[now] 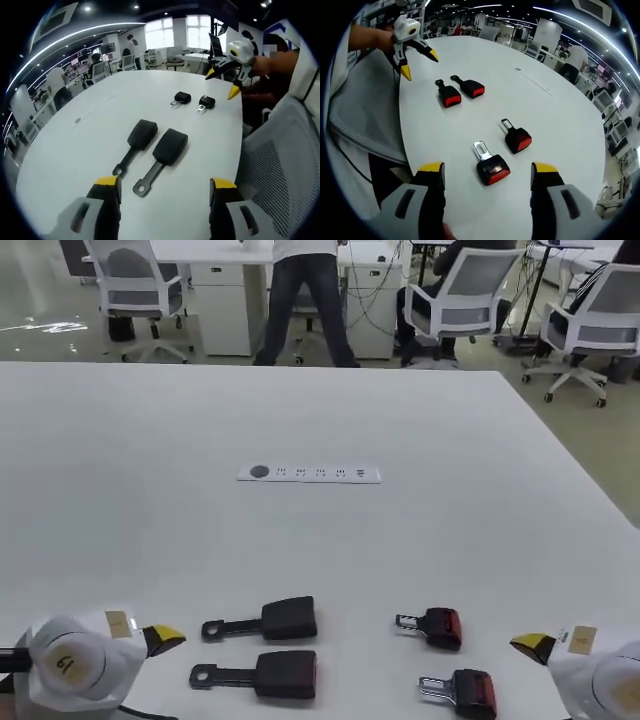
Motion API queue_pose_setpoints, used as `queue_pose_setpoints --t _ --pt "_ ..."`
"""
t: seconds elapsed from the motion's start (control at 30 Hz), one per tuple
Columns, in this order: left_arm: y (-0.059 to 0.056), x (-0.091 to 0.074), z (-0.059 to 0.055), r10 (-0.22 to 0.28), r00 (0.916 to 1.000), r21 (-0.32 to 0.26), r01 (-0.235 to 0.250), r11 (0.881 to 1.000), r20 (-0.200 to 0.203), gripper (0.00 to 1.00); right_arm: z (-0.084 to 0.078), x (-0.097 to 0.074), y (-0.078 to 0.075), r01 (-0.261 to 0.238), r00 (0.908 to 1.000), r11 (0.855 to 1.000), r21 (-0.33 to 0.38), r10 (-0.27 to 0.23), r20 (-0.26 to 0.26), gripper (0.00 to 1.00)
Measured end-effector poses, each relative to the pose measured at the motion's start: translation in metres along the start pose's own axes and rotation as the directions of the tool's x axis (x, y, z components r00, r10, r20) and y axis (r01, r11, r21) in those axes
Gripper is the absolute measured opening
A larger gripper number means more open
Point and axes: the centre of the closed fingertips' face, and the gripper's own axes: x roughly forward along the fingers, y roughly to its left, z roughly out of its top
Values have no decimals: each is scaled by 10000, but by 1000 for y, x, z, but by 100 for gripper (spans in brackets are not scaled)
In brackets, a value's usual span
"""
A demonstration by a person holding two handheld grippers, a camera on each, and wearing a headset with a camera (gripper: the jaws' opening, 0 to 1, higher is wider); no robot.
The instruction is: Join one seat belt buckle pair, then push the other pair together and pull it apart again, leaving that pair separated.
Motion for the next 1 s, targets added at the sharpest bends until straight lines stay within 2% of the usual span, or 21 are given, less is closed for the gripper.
queue_pose_setpoints --t 0.1,0.2,0.27,0.3,0.5,0.6,0.67,0.7,0.73,0.87,0.9,0.97,1.0 --pt "-1 4 4 -101 9997 529 113 9985 -214 68 0 1 2 -203 9998 9997 -98 203 -28 60" --pt "-2 9 9 -255 9991 854 284 9959 -350 65 -1 3 2 -245 9996 9993 -282 242 -121 60" --pt "-7 12 15 -494 9981 978 528 9938 -373 64 0 4 3 -319 9994 9989 -335 314 -157 59" --pt "-11 13 19 -660 9971 1222 700 9900 -369 63 -1 5 4 -349 9992 9985 -416 342 -195 59" --pt "-11 24 21 -836 9945 1659 931 9817 -631 61 -5 10 7 -764 9960 9932 -875 721 -520 56" --pt "-9 28 22 -929 9934 1838 1039 9775 -675 59 -7 12 9 -966 9936 9900 -1033 897 -690 52" --pt "-6 34 18 -947 9919 2137 1109 9706 -849 59 -10 17 9 -1113 9911 9879 -1078 1024 -851 51" --pt "-7 35 17 -1131 9876 2293 1358 9638 -1092 57 -12 18 12 -1342 9875 9852 -1069 1240 -975 49" --pt "-7 37 17 -1162 9863 2411 1418 9601 -1172 56 -12 18 12 -1370 9871 9840 -1143 1259 -991 48" --pt "-5 48 14 -1322 9818 2686 1651 9490 -1362 53 -16 21 8 -1557 9819 9760 -1522 1362 -1314 46" --pt "-6 48 17 -1362 9810 2727 1699 9470 -1380 52 -16 21 7 -1593 9811 9751 -1543 1389 -1347 45" --pt "-9 52 17 -1619 9747 2866 2009 9367 -1539 47 -17 23 5 -1631 9794 9733 -1613 1400 -1456 44" --pt "-11 55 14 -1762 9683 3005 2237 9272 -1770 43 -19 26 1 -1687 9776 9720 -1635 1438 -1539 44"
